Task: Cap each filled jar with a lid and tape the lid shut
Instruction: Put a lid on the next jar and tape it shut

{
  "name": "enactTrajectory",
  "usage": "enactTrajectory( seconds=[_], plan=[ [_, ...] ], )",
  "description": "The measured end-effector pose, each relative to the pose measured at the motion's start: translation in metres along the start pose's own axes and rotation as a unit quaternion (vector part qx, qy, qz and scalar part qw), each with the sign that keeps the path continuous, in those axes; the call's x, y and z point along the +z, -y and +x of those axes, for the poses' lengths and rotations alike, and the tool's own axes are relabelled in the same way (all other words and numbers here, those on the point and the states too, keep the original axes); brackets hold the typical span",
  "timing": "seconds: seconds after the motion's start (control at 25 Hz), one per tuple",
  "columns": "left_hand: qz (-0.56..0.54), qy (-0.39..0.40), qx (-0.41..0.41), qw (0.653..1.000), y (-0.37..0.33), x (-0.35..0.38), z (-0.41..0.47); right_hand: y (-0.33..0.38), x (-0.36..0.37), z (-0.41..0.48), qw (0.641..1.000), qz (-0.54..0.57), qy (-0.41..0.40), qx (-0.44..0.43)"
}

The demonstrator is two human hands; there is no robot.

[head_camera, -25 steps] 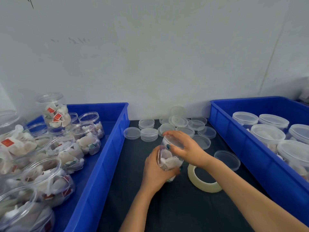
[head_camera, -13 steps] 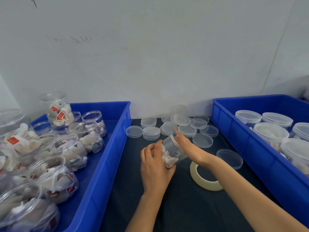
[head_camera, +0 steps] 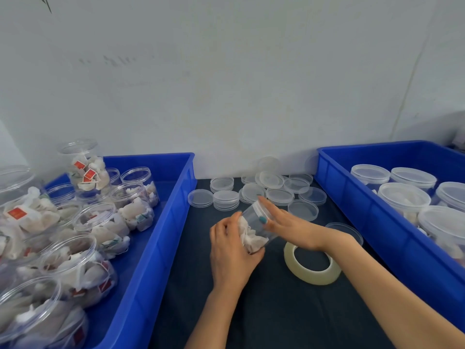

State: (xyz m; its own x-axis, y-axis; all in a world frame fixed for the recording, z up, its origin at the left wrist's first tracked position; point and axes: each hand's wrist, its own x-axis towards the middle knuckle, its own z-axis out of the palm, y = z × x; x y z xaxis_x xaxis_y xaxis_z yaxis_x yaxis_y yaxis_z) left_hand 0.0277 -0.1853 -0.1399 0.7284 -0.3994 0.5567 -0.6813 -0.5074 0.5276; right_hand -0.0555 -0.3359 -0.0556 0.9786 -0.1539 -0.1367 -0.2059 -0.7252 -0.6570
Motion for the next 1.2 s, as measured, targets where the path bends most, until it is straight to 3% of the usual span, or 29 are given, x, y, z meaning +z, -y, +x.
enactTrajectory(
  seconds=[0.08, 0.24, 0.4, 0.48, 0.64, 0.84, 0.96, 1.04, 1.2],
  plan=[
    [-0.018, 0.001, -0.003, 1.000, 0.001, 0.000, 0.000, -0.002, 0.003, -0.003, 0.998, -0.037, -0.035, -0.026],
    [-0.011, 0.006, 0.016, 1.000, -0.001, -0.002, -0.001, -0.004, 0.010, 0.002, 0.958, -0.252, -0.126, 0.051],
    [-0.032, 0.008, 0.006, 0.999, 0.001, -0.004, 0.000, -0.001, 0.007, -0.001, 0.991, -0.082, -0.089, -0.051],
    [-0.028, 0.005, 0.020, 0.999, 0.001, -0.004, 0.000, 0.000, 0.011, 0.001, 0.985, -0.110, -0.115, -0.071],
    [-0.027, -0.002, 0.028, 0.999, 0.000, -0.004, -0.002, 0.006, 0.023, 0.006, 0.961, -0.185, -0.203, -0.040],
    [-0.031, -0.001, 0.022, 0.999, 0.000, -0.003, -0.001, 0.011, 0.027, 0.015, 0.942, -0.222, -0.250, 0.000],
    [-0.072, -0.001, 0.000, 0.997, -0.001, 0.000, 0.001, 0.000, 0.025, 0.010, 0.973, -0.079, -0.216, -0.019],
    [-0.167, 0.032, -0.074, 0.983, -0.002, 0.000, 0.002, -0.017, 0.030, -0.004, 0.981, 0.020, -0.188, -0.046],
    [-0.281, 0.114, -0.138, 0.943, 0.003, 0.009, 0.004, -0.065, 0.051, -0.042, 0.963, -0.174, -0.205, 0.015]
  ],
)
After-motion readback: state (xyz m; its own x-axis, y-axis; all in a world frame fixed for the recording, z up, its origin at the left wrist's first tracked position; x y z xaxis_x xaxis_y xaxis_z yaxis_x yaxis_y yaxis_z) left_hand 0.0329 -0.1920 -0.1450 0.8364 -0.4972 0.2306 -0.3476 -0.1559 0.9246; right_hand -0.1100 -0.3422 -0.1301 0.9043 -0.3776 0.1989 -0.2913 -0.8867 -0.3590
